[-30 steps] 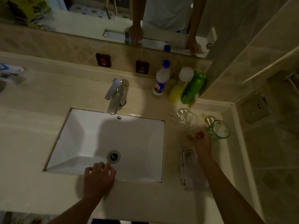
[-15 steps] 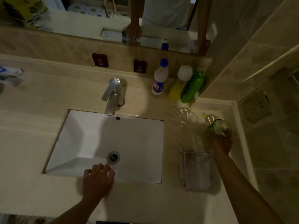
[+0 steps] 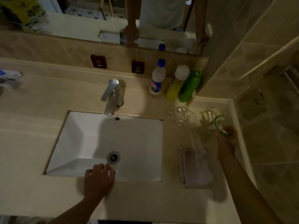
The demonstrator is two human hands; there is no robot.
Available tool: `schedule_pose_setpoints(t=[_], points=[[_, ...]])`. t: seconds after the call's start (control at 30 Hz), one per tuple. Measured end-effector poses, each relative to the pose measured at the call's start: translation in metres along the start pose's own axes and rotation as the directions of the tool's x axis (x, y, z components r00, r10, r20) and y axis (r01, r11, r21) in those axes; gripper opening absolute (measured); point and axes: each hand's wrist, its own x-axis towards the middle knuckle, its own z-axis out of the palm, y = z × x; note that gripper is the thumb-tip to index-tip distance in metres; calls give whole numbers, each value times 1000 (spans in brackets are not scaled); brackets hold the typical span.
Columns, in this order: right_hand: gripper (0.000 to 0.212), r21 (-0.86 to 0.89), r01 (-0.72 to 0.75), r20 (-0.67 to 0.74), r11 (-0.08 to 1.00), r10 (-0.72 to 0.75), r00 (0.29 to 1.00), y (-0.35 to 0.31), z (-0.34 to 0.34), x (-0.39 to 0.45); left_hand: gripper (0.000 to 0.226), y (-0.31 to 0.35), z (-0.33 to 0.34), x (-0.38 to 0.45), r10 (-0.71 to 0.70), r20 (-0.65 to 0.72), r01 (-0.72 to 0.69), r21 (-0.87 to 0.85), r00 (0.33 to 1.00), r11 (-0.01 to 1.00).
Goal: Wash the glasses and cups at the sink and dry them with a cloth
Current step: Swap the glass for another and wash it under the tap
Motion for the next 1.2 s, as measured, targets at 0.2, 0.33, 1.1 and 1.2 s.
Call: schedule_pose_setpoints(t=[0.2,0.33,1.1,1.2], points=[[70,-100,14,127,995,-1,992,-3,-18,-74,41,-2,2,-1,39,26,-40,48,999,998],[75,-181,44,272,982,7,962,2,-13,-127,36,-4,-2,-7,186,-4,-185,106,982,977],[90,-97,-242,628,965,248,737,-16,190,-303,36,-36,-121,18,224,297,294,-955,928,48],[52,-76,-353,640,932,317,700,-23,201,-308,55,-43,-118,30,274,286,298,-955,918,-1]])
